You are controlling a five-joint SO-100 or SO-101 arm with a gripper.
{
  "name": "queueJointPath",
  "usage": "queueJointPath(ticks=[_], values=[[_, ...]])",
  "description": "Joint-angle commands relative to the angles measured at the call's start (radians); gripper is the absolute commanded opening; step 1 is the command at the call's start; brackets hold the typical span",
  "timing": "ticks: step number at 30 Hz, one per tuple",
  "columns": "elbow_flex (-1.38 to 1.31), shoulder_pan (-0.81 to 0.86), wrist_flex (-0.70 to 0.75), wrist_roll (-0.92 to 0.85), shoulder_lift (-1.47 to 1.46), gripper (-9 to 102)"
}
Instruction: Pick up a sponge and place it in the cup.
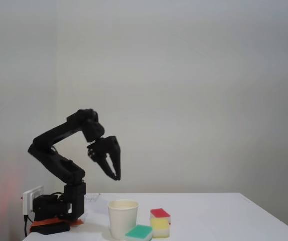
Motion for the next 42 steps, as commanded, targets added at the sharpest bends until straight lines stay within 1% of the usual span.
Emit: queueJointPath(ticks=[1,7,14,17,39,42], values=[[0.150,-0.008,-0.041,-0.003,0.181,0],[0.476,-0.041,-0.129,-0.002,0.474,0],[0.680,-0.100,-0.169,0.008,0.635,0],[0.744,-0.115,-0.199,0.002,0.638,0],[0.845,-0.129,-0.189,0.006,0.638,0],[0.853,-0.127,-0.153,0.006,0.640,0]])
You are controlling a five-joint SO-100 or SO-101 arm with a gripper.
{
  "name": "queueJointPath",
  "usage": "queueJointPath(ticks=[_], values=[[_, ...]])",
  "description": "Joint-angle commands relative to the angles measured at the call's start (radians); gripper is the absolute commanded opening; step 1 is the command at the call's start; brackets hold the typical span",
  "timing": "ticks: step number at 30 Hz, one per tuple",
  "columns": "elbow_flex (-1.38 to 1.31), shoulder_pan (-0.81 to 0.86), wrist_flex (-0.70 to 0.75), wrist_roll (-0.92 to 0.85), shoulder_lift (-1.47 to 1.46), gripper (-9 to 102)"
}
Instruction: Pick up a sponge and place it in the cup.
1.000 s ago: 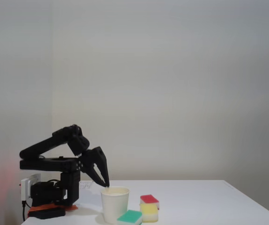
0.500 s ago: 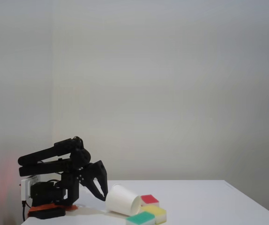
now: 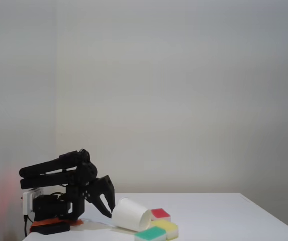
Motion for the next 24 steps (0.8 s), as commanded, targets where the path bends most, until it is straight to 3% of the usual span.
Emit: queueJointPath(ticks=[1,10,24], values=[[-0.003,0.015,0.054,-0.008,0.015,0],[-0.003,0.025,0.179,-0.011,0.015,0],[-0.003,0.017,0.179,-0.011,0.017,0]])
